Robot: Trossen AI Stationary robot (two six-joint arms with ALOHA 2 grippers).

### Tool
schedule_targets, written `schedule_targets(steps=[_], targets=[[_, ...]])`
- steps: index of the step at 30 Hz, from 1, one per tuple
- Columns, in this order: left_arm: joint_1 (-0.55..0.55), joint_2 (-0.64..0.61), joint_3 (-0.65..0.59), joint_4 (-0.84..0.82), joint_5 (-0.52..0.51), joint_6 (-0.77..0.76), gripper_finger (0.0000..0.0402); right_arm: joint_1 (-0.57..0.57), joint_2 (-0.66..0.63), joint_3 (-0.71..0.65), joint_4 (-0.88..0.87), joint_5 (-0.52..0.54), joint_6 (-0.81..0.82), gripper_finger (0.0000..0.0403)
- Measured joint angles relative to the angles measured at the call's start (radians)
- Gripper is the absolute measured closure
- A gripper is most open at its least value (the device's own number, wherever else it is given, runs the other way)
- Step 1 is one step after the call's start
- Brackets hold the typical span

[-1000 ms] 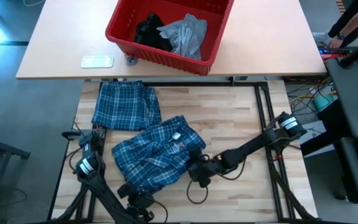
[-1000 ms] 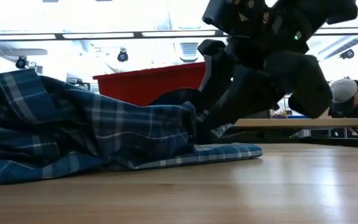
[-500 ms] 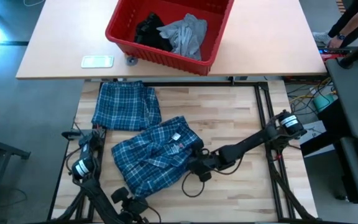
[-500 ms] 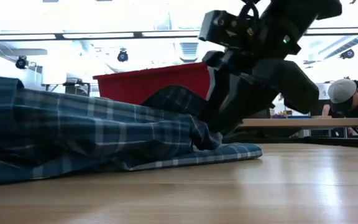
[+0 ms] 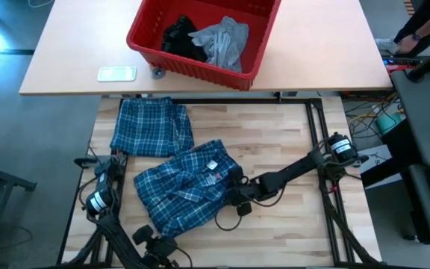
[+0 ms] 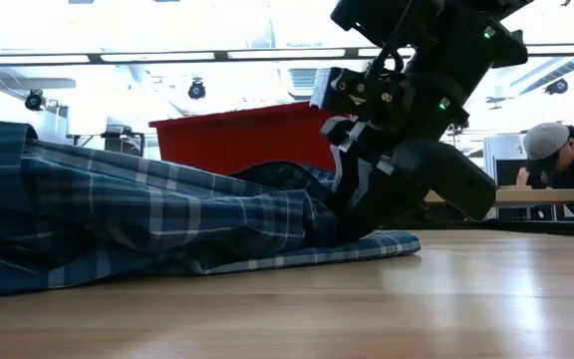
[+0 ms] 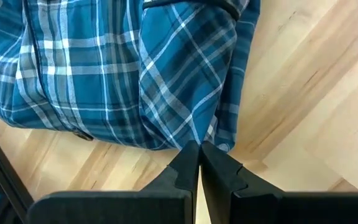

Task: Fold Laundry from Bin
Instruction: Fold the blue patterned long sleeve shirt

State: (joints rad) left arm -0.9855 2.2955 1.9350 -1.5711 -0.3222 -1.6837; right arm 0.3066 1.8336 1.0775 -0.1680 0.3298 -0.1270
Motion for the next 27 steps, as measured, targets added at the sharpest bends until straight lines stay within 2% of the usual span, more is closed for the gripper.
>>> schedule_targets(steps=[3,5,13,20,23,27], targets=[[0.0,0.0,0.0,0.0,0.0,-0.025,0.0402,-0.001,-0.005,0.001,-0.011,0.003,-0.001,0.0358],[0.0,0.0,0.0,0.0,0.0,-0.04,0.0402,-0.001,-0.014,0.015,-0.038,0.012,-0.016,0.0382],[-0.014,-0.028,0.0,0.0,0.005,-0.114,0.0395,-0.006,-0.149,0.194,-0.457,0.141,-0.192,0.0394],[-0.028,-0.047,0.0,0.0,0.084,-0.11,0.0374,-0.057,-0.256,0.247,-0.531,0.142,-0.271,0.0394],[-0.033,-0.058,0.004,0.003,0.005,-0.213,0.0366,-0.073,-0.259,0.24,-0.535,0.111,-0.246,0.0394],[-0.028,-0.052,0.053,0.021,-0.253,-0.313,0.0352,-0.079,-0.242,0.232,-0.545,0.089,-0.21,0.0394]])
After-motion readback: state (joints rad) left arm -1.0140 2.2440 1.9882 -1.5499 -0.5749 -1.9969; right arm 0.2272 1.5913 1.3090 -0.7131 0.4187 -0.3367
